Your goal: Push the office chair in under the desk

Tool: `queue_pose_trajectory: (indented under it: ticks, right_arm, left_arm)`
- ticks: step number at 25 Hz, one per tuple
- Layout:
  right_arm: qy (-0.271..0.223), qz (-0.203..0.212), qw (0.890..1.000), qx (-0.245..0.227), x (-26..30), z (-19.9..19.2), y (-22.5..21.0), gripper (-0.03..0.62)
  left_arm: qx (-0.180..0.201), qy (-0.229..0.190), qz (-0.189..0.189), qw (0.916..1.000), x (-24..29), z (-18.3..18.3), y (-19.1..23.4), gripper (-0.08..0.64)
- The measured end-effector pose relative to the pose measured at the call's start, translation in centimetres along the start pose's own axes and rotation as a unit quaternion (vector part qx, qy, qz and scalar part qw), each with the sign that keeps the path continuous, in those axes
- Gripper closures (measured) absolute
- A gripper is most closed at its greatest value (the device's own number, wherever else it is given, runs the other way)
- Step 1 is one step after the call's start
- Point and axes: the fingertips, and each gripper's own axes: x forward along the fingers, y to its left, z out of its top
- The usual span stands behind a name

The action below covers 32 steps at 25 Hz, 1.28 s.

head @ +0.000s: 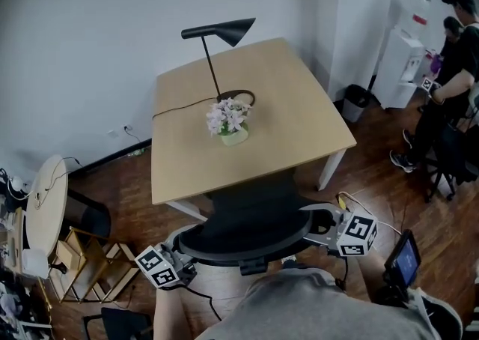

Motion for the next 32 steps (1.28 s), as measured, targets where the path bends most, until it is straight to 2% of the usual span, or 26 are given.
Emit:
queue_pose_trajectory:
  ticks: [16,28,32]
  right_arm:
    - [-0.002,0.011,1.0,-0.015,4.3,3.2,-7.4,0.365]
    - [-0.001,0.013,1.0,-0.013,6.1,4.7,-10.7,0.365]
    - [0.003,0.017,1.0,-0.019,6.3,4.6,-10.0,0.365]
  left_arm:
    - [0.001,-0.005,0.02,0.9998,2.7,3.3,7.2,0.359]
    - [0.002,-0.005,0.024,0.9997,4.3,5.0,10.6,0.359]
    - [0.008,-0.007,0.021,0.9997,3.8,4.8,10.4,0.357]
